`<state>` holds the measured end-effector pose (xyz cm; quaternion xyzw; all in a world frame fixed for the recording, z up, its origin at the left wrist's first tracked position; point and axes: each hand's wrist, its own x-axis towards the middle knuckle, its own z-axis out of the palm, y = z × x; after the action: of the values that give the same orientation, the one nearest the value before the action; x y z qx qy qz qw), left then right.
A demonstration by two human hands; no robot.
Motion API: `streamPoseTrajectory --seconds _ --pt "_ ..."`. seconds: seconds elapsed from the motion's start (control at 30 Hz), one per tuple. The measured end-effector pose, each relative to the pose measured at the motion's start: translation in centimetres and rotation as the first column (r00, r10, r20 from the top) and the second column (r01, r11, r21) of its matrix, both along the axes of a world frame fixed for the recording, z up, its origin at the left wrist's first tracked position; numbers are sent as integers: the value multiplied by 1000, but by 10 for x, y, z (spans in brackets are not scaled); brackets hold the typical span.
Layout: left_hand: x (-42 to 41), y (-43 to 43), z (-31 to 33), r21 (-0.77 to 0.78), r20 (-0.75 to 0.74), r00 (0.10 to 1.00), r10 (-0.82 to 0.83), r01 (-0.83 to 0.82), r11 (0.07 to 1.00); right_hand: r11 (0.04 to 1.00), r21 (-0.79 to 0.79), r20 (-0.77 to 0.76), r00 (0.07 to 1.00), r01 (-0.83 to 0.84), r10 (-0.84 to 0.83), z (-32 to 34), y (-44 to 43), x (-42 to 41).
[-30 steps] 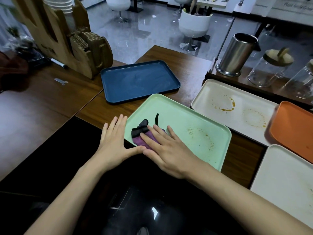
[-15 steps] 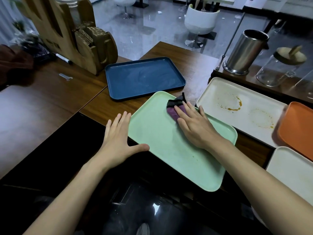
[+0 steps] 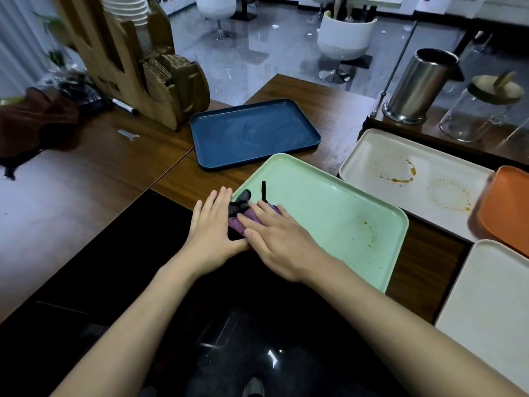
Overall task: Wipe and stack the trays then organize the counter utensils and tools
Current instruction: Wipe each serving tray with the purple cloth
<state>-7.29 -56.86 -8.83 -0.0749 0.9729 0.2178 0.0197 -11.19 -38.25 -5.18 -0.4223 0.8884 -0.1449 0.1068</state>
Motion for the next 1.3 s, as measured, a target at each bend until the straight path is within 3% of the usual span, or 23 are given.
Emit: streamPoseTrajectory --seconds 0.3,0.6,0.93,1.03,1.2,1.3 --pt "1 0 2 10 -14 1000 -3 3 1000 985 47 22 985 168 -169 0 68 19" --pt "0 0 9 -1 53 999 -11 11 1000 901 138 -20 911 411 -412 0 130 -38" --pt "-11 17 29 -94 278 941 -192 225 970 905 123 -14 912 408 -409 -3 127 -37" --pt "-11 18 27 -96 280 943 -181 215 972 904 126 -16 912 409 -411 1 116 -26" --pt "-11 20 24 -111 240 956 -169 200 974 978 38 31 978 207 -208 4 56 27" --pt "-11 20 25 -138 247 956 -160 198 970 982 11 61 980 188 -189 -1 43 38"
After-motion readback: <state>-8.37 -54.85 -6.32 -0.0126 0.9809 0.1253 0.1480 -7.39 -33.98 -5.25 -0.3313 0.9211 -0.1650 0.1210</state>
